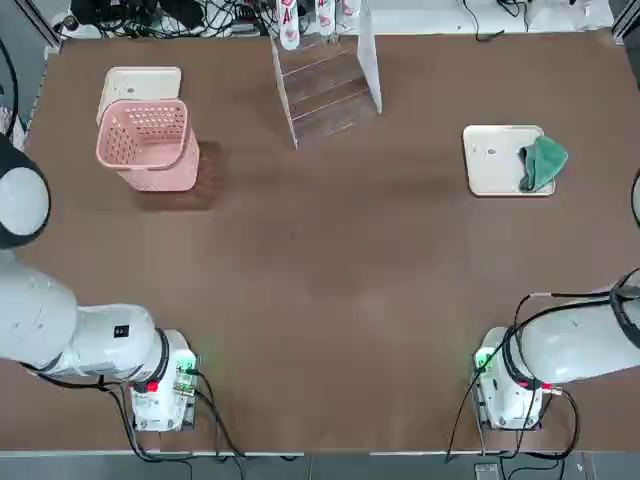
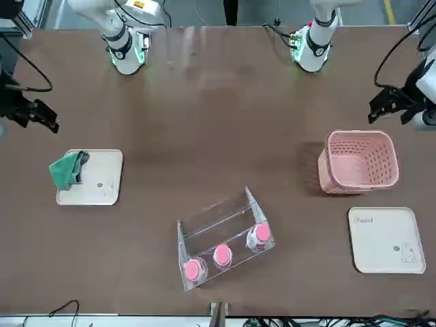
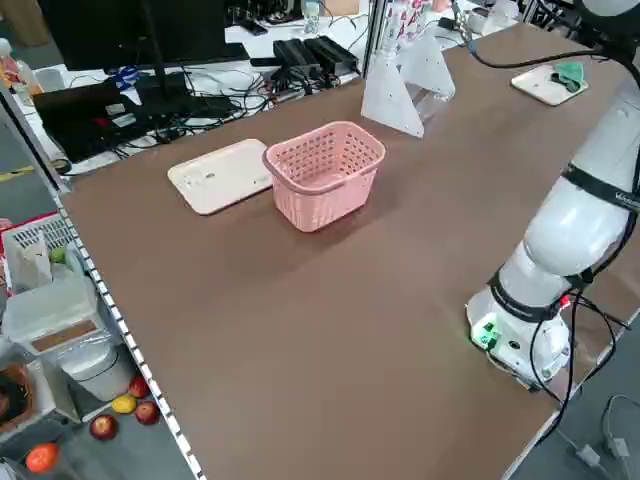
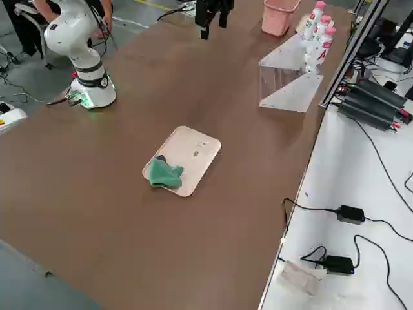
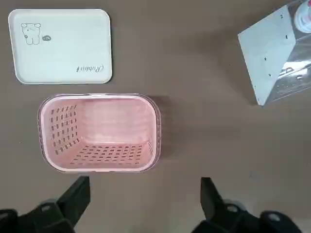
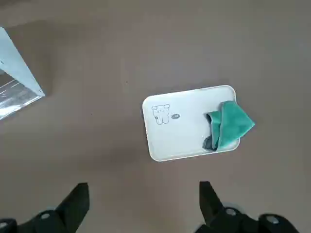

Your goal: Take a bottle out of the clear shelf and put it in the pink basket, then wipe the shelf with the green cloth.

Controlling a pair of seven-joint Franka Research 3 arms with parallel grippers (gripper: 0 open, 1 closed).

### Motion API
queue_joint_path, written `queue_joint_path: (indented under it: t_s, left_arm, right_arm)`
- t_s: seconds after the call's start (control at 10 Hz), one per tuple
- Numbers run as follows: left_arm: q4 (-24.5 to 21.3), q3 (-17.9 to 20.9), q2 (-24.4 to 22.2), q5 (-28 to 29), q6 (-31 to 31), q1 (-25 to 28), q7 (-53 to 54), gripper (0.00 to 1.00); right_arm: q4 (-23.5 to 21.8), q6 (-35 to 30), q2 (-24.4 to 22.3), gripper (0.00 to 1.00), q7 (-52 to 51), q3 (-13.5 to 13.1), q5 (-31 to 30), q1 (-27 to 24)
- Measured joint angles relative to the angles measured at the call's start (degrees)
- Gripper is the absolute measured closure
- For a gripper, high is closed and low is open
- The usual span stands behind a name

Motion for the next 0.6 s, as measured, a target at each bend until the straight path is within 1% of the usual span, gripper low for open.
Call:
queue_joint_path:
  t_s: [0.3,0.4,0.6]
  left_arm:
    - [0.0,0.0,0.1,0.0,0.1,-0.1,0.0,0.00]
    - [0.0,0.0,0.5,0.3,1.4,-0.3,0.0,0.00]
    - [0.8,0.0,2.5,0.6,6.6,-0.4,0.0,0.00]
  right_arm:
    - [0.0,0.0,0.0,0.00,0.0,0.0,0.0,0.0]
    - [0.0,0.1,0.0,0.00,0.0,0.0,0.0,0.0]
    - [-0.2,0.0,0.0,0.00,-0.7,0.0,0.9,-0.1]
